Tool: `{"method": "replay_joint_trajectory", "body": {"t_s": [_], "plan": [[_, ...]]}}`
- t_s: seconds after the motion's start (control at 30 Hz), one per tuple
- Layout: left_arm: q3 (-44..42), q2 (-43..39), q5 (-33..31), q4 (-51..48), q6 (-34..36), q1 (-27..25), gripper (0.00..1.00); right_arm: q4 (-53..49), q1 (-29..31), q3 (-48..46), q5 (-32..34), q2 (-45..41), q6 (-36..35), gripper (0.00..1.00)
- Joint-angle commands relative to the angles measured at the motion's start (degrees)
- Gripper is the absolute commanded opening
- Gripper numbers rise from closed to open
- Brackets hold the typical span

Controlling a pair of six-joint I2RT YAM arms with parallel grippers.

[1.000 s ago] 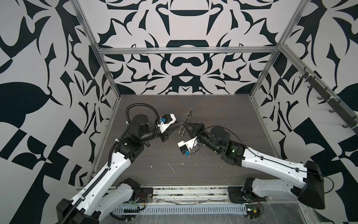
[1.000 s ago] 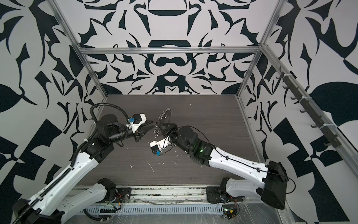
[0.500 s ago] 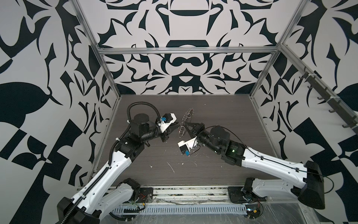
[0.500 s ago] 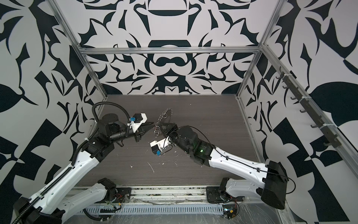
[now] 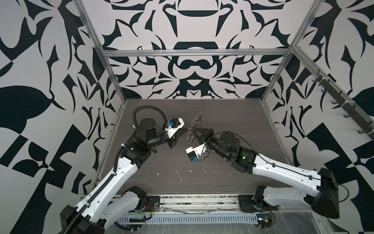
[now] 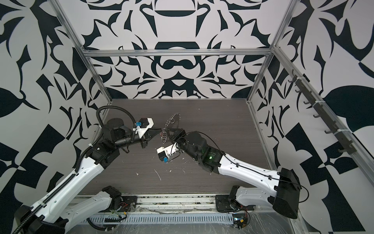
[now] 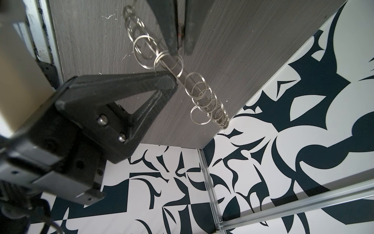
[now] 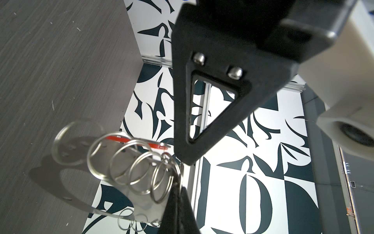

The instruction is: Remove the keys from the keyring

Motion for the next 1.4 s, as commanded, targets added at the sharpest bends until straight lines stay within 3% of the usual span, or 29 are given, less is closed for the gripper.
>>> {"method": "replay_joint_trajectory", "body": {"t_s": [0.0, 0.1, 0.4, 0.63, 0.9, 1.17, 1.37], "plan": [[0.79, 0.05, 1.98, 1.05, -0.94, 0.03, 0.15, 3.70, 0.37, 2.50, -0.95, -2.45, 0.27, 0.00], [0.50, -0.23, 2.37, 1.21, -0.79, -0.02, 0.16, 3.63, 0.37, 2.63, -0.87, -2.36, 0.12, 0.00], [0.66, -0.18, 3.20, 1.22, -1.32, 0.03, 0.00, 3.83, 0.41, 2.78, -0.94, -2.31, -0.08, 0.00], [1.76, -0.34, 0.70, -0.15, 0.61, 0.02, 0.00, 5.78, 0.32, 1.07, -0.24, -2.53, 2.17, 0.00], [14.59, 7.04, 0.78, -19.50, 7.40, 0.11, 0.00, 14.12, -1.18, -4.87, 2.47, -0.47, 13.32, 0.00], [22.75, 12.15, 0.21, -29.34, 7.69, 0.11, 0.00, 13.54, -3.98, -7.61, 1.60, -0.60, 23.61, 0.00], [25.33, 15.15, -3.50, -35.27, 7.40, -0.65, 0.00, 11.76, -6.98, -9.36, -1.61, -2.70, 32.91, 0.19]]}}
